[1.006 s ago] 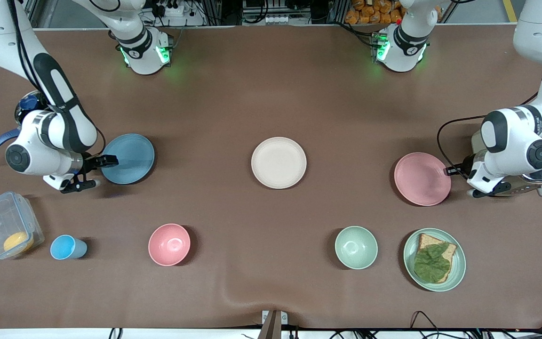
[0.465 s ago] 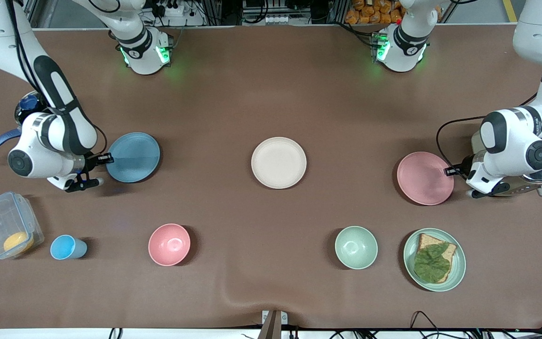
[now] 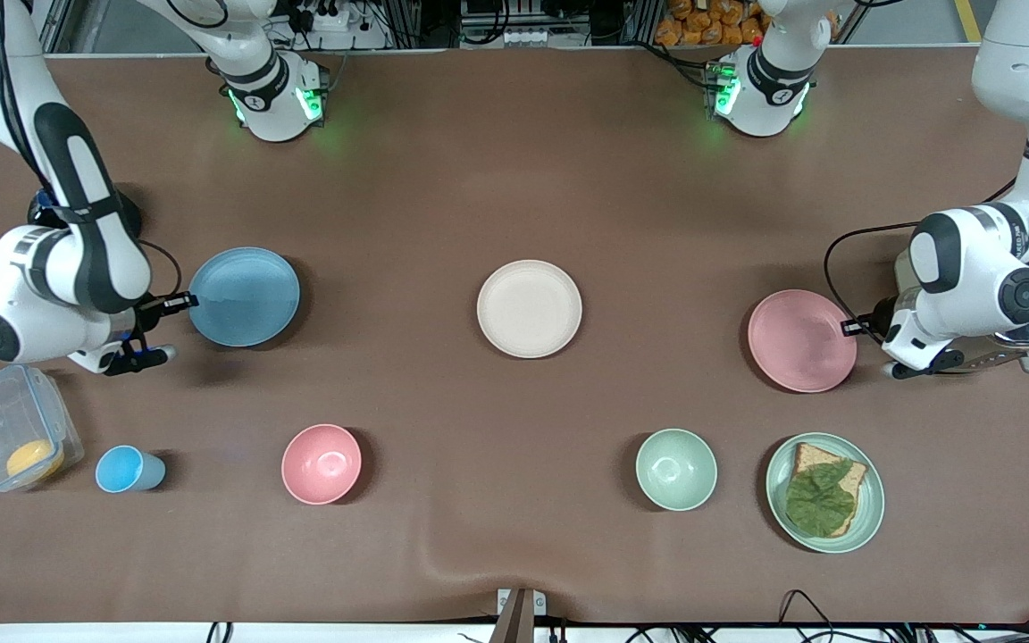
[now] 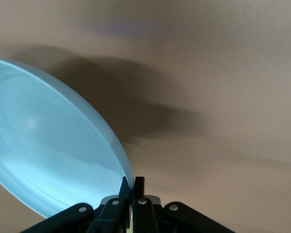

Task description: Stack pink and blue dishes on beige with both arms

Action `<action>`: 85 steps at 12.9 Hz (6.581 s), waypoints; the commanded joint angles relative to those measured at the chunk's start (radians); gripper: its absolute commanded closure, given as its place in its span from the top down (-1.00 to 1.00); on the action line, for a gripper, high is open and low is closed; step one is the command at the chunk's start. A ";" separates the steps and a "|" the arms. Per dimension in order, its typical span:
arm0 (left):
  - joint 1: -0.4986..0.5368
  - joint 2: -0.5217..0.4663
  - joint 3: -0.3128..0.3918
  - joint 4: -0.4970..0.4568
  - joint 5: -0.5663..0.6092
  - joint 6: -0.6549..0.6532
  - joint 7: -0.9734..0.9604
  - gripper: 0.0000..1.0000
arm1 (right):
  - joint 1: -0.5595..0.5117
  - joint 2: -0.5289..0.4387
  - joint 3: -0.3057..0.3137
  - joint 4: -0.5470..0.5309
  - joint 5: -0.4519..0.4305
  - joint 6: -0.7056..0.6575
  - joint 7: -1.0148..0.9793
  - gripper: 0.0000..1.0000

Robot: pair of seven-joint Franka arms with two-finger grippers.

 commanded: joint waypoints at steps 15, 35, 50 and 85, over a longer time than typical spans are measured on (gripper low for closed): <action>-0.267 -0.022 -0.346 0.165 -0.237 -0.076 -0.354 -1.00 | -0.001 0.025 0.004 0.166 0.025 -0.164 -0.010 -1.00; -0.473 0.134 -0.335 0.106 -0.175 0.145 -0.610 -1.00 | 0.155 0.025 0.004 0.248 0.156 -0.305 0.165 -1.00; -0.258 -0.181 -0.307 0.129 -0.134 -0.068 -0.644 1.00 | 0.463 0.111 0.002 0.312 0.424 -0.288 0.528 -1.00; -0.286 -0.412 -0.042 0.551 0.029 -0.751 -0.278 1.00 | 0.240 0.138 -0.034 0.545 0.160 -0.386 0.400 1.00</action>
